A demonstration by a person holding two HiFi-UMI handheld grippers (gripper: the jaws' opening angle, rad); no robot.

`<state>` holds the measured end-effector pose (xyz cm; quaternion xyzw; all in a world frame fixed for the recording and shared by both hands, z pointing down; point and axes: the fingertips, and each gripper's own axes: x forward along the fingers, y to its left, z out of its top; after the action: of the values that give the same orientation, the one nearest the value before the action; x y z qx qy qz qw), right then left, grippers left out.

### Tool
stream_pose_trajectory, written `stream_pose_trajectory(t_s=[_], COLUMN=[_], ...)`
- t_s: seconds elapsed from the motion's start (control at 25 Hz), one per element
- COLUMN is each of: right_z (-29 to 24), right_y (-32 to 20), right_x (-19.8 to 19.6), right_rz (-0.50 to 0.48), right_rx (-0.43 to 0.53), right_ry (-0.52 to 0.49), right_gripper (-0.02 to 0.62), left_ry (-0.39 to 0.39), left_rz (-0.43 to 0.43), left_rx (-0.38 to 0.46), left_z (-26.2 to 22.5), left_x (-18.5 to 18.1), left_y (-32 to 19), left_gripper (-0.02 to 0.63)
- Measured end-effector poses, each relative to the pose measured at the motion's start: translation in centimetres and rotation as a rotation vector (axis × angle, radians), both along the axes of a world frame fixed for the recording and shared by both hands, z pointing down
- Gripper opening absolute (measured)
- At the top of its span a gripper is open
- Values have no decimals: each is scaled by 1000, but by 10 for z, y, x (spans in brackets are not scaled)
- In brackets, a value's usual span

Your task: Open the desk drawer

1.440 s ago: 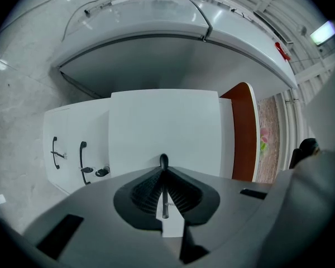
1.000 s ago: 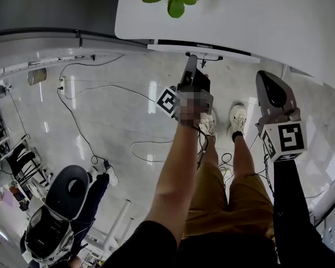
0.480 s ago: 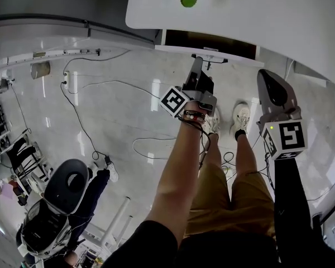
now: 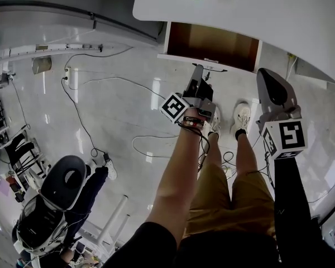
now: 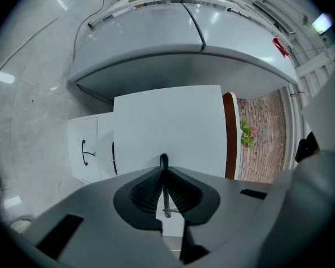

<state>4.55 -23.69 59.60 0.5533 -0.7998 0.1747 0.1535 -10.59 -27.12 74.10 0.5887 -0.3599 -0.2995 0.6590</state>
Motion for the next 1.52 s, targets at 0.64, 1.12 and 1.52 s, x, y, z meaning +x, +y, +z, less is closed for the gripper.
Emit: stream_pose_trajectory(t_s=[0.64, 1.12, 1.52], right_z=[-1, -15, -12], right_y=[0, 43, 23], right_x=[-13, -24, -21], right_rz=[-16, -14, -29], right_rx=[9, 27, 20], right_ry=[9, 19, 29], right_gripper=[0, 0, 0], left_ry=[-3, -13, -36], left_rz=[-5, 21, 24], left_rx=[-28, -55, -85], left_z=[-4, -11, -3], left_x=[-11, -24, -26], left_y=[23, 79, 80], left_gripper=[31, 31, 31])
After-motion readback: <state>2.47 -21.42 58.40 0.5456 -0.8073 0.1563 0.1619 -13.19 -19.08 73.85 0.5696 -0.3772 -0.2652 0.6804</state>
